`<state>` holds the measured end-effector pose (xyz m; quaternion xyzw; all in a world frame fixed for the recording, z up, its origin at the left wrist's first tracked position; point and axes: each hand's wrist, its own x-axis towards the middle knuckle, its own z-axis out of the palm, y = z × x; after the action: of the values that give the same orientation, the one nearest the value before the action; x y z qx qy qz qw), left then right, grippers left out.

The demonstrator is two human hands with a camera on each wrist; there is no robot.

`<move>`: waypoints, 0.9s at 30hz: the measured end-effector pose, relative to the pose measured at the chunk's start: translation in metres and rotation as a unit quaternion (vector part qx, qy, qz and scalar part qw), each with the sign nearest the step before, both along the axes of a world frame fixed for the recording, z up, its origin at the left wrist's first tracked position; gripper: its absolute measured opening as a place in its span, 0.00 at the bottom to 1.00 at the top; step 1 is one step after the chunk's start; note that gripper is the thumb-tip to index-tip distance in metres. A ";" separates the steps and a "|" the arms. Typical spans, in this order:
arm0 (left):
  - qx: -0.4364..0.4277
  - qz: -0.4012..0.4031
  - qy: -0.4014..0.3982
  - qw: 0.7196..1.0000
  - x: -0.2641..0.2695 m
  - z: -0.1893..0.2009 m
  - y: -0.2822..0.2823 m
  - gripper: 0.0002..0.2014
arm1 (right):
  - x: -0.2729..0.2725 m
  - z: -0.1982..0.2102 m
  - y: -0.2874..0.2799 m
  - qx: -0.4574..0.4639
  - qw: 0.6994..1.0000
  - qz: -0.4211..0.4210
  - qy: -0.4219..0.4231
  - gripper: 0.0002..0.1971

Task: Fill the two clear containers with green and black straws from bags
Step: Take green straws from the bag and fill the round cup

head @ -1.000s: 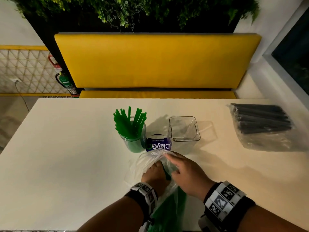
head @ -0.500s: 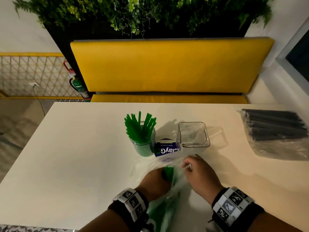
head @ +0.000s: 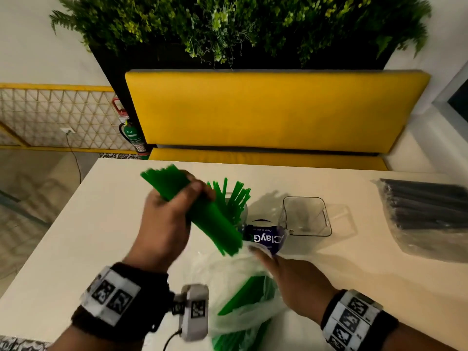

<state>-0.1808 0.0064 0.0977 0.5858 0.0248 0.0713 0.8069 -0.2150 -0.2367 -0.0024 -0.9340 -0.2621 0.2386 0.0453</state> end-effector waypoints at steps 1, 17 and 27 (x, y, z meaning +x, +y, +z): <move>-0.035 0.037 -0.002 0.999 0.010 0.000 0.005 0.11 | 0.001 0.002 0.007 -0.010 1.000 0.015 -0.004 0.51; -0.098 0.197 0.066 0.973 0.090 -0.031 0.011 0.05 | 0.046 0.001 0.055 -0.037 0.994 0.000 -0.099 0.46; -0.085 0.215 0.053 0.971 0.105 -0.026 0.017 0.06 | 0.073 -0.002 0.066 -0.028 0.994 -0.040 -0.093 0.43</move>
<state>-0.0763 0.0230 0.0722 0.4989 0.1989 0.2097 0.8171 -0.1425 -0.1709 -0.0041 -0.9628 -0.2204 0.1563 0.0037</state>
